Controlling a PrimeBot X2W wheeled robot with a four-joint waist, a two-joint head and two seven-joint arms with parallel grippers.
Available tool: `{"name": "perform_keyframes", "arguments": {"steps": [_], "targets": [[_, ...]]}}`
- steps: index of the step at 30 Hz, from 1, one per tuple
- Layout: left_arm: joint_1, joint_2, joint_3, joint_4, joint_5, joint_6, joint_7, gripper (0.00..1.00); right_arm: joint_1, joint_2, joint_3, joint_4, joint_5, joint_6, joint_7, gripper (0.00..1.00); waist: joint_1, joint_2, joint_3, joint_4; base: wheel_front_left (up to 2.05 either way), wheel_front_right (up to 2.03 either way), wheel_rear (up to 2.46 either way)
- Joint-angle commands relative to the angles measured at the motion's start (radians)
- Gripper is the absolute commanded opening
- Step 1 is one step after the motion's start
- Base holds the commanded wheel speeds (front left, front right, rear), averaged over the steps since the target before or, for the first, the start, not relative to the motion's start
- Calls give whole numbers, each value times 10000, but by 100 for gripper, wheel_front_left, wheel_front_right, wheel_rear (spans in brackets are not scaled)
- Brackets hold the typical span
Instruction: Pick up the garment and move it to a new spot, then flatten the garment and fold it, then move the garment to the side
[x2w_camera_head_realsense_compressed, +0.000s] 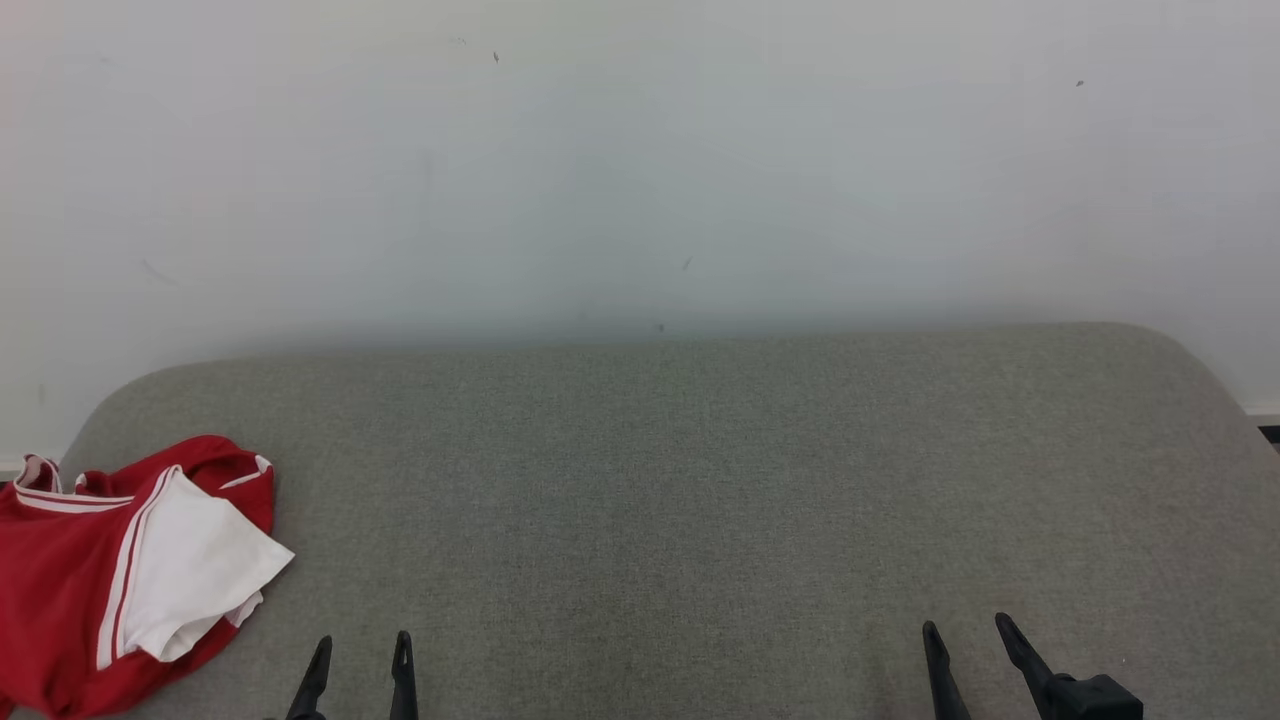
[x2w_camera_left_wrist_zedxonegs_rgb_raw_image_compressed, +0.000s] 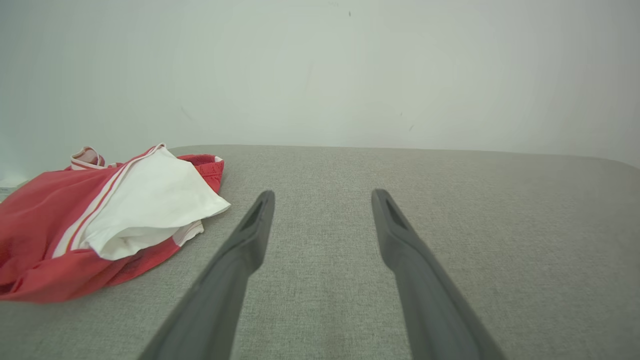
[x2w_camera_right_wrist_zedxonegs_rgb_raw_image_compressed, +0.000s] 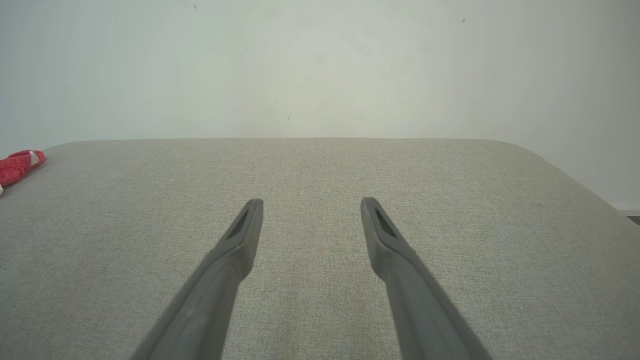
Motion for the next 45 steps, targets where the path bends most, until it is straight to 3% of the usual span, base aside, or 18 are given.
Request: {"name": "perform_keyframes", "arguments": {"steps": [1, 31, 38, 45], "targets": [[88, -8, 23, 44, 51, -41, -58, 100, 138, -21, 26, -7, -72, -21, -3, 100, 0, 0, 5, 2, 0, 0, 0], [9, -16, -58, 11, -785, -14, -58, 100, 71, -21, -3, 99, 91, -21, -100, 100, 0, 0, 55, 124, 0, 0, 0], [30, -17, 14, 2, -751, 51, -60, 100, 160, -18, -48, 103, 168, -21, -144, 100, 0, 0, 35, 548, 0, 0, 0], [167, -16, 179, -1, -582, 82, -58, 100, 216, -19, 25, 155, 310, -21, -231, 100, 0, 0, -42, 1462, 0, 0, 0]]}}
